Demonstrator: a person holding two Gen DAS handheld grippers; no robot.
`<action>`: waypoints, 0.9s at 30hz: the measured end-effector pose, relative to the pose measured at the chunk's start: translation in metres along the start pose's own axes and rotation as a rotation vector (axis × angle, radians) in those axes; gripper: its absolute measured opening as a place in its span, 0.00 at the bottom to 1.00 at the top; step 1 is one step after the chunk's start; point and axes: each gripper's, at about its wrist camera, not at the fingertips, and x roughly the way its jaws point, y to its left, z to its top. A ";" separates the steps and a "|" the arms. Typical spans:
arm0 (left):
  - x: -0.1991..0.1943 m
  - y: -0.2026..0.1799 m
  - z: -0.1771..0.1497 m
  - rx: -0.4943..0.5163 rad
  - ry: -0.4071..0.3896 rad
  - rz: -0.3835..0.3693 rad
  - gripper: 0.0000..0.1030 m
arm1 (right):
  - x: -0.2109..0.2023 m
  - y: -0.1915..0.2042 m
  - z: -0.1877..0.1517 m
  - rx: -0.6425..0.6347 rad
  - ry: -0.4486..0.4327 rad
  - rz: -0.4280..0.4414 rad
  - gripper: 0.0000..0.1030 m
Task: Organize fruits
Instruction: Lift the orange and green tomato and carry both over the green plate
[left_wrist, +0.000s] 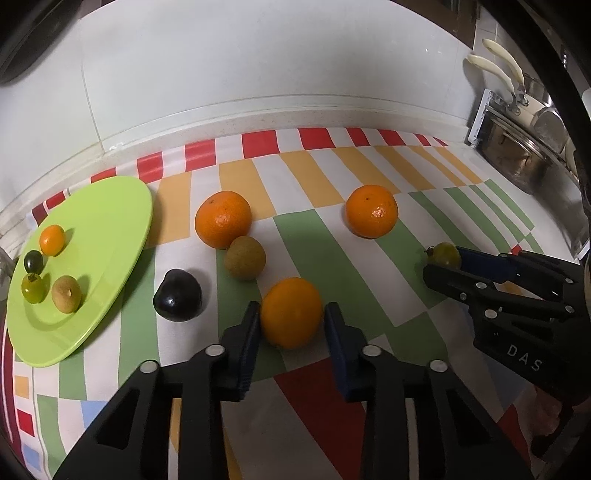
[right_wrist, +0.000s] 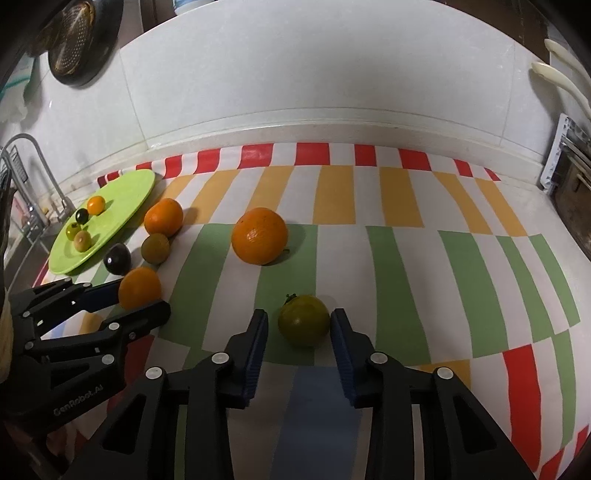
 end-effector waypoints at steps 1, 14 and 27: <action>0.000 0.000 0.000 0.001 0.001 -0.001 0.31 | 0.000 0.000 0.000 -0.002 0.001 -0.001 0.30; -0.024 0.001 0.002 0.008 -0.039 -0.022 0.31 | -0.020 0.008 0.005 -0.023 -0.025 0.022 0.29; -0.081 0.013 -0.003 -0.016 -0.135 -0.001 0.31 | -0.065 0.040 0.009 -0.059 -0.116 0.069 0.29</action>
